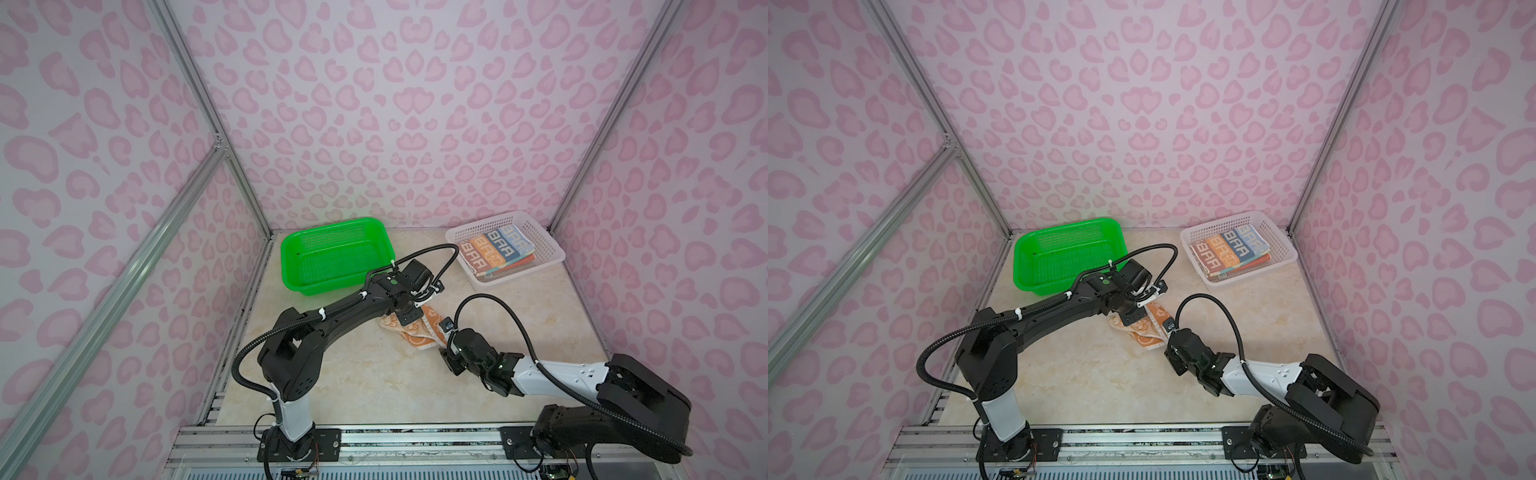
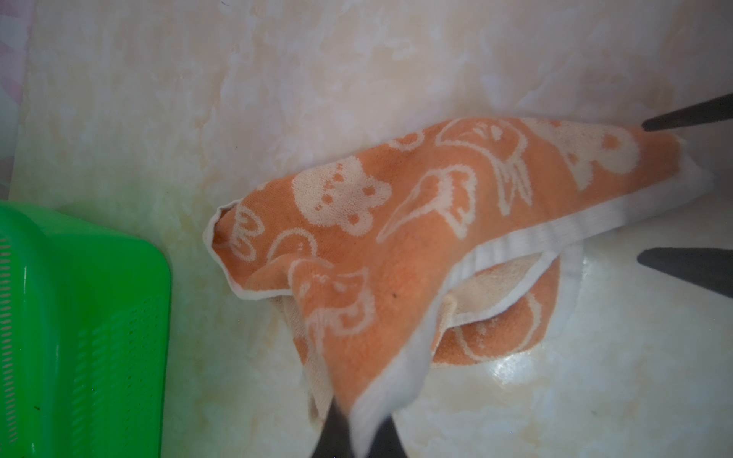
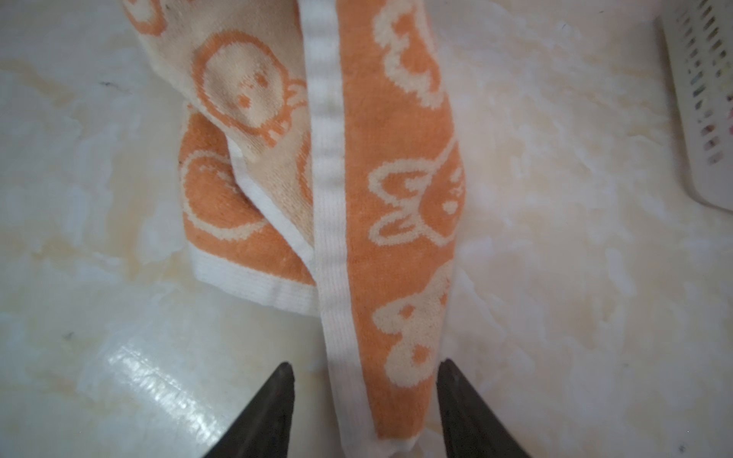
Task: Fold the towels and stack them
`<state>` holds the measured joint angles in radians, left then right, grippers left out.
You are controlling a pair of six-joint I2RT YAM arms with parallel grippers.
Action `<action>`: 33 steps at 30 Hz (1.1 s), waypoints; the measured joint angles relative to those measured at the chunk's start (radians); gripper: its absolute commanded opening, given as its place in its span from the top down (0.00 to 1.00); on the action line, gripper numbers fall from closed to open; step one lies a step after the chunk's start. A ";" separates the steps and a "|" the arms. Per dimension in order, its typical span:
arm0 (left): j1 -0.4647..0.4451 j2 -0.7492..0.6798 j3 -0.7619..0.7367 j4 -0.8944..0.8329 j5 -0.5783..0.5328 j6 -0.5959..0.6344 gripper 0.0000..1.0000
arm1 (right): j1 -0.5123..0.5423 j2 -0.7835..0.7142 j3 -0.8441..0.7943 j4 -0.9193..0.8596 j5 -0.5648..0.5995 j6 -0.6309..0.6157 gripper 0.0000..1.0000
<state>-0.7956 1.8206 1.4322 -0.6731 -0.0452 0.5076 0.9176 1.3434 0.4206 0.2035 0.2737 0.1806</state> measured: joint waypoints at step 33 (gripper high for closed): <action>0.061 -0.092 0.134 -0.040 -0.021 -0.103 0.97 | -0.281 -0.327 0.144 -0.177 -0.111 -0.012 1.00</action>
<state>-0.7349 1.7283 1.5658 -0.7132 -0.0658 0.4042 0.6365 1.0164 0.5644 0.0265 0.1631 0.1688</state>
